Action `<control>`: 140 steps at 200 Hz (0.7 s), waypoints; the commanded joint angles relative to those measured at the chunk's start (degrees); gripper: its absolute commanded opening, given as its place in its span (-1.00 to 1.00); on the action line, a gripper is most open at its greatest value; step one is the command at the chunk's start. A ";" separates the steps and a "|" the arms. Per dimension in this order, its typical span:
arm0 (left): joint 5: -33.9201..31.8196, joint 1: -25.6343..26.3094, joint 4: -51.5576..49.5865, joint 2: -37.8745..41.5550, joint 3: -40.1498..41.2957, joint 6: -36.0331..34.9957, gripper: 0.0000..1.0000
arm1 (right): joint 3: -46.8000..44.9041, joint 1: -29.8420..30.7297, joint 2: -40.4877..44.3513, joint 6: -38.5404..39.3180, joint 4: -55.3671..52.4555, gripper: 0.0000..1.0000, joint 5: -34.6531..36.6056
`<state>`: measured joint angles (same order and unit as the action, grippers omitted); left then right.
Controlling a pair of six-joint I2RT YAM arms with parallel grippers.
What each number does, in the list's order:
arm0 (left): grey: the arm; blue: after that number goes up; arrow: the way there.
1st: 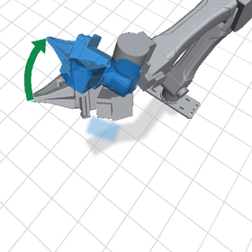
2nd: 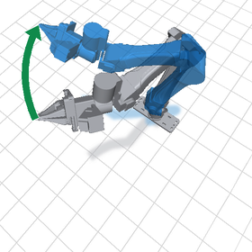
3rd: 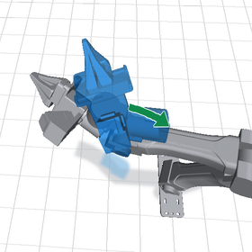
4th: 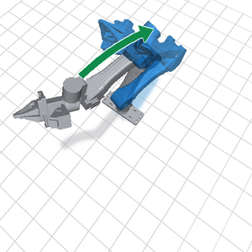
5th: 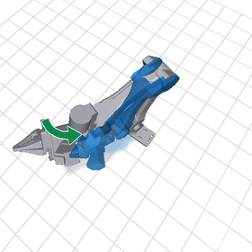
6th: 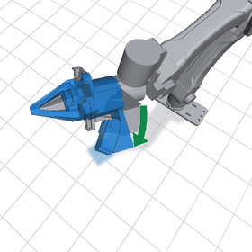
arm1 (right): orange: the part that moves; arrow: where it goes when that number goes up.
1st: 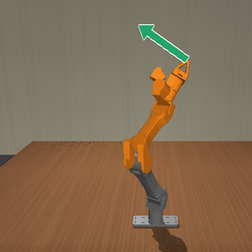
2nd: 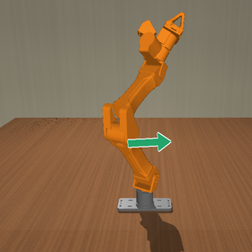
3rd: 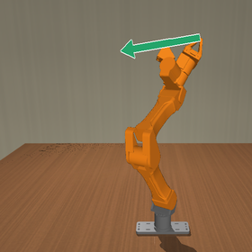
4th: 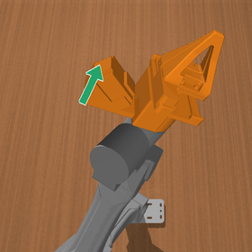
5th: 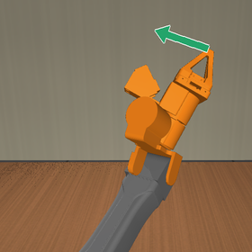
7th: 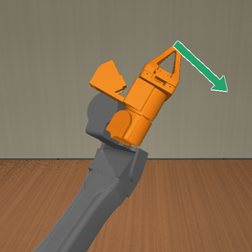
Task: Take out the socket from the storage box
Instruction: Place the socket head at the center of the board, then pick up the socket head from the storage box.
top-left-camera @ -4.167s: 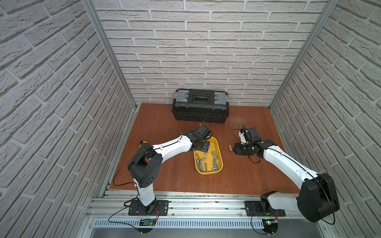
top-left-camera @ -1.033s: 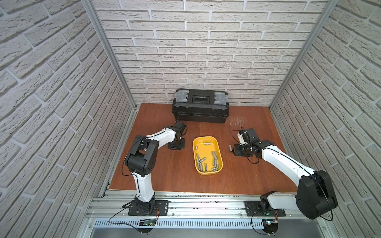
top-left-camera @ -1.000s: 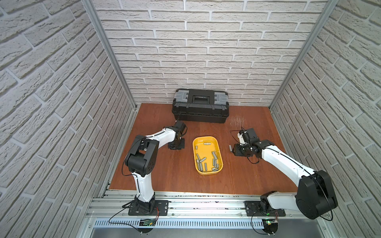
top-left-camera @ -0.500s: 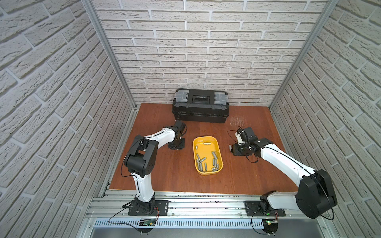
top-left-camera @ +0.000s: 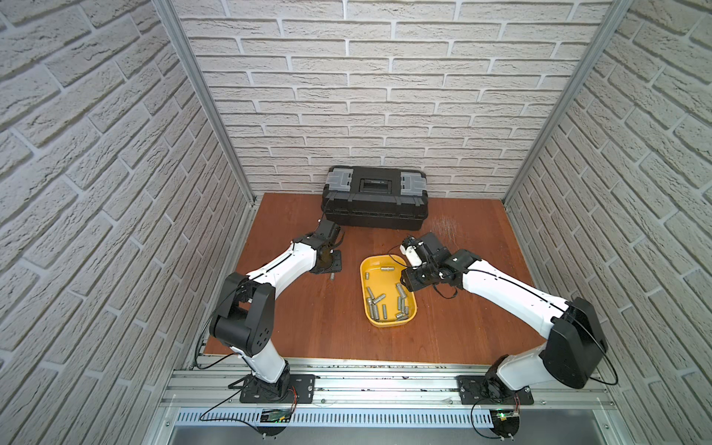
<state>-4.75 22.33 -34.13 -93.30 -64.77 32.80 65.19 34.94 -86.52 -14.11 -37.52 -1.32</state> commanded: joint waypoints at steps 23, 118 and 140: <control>-1.27 -2.00 1.86 4.24 5.72 3.84 -0.04 | 3.79 4.35 -5.78 1.12 1.28 0.10 -0.61; -1.44 -3.23 2.26 6.42 8.31 4.44 -0.01 | 7.63 10.58 -18.89 0.58 3.15 0.25 0.61; -1.32 -3.32 2.49 6.88 9.11 4.78 -0.01 | 8.44 10.90 -20.75 0.40 3.24 0.26 0.80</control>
<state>-5.39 19.51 -32.56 -88.12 -57.12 36.32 71.72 45.30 -106.04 -13.21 -35.46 -1.17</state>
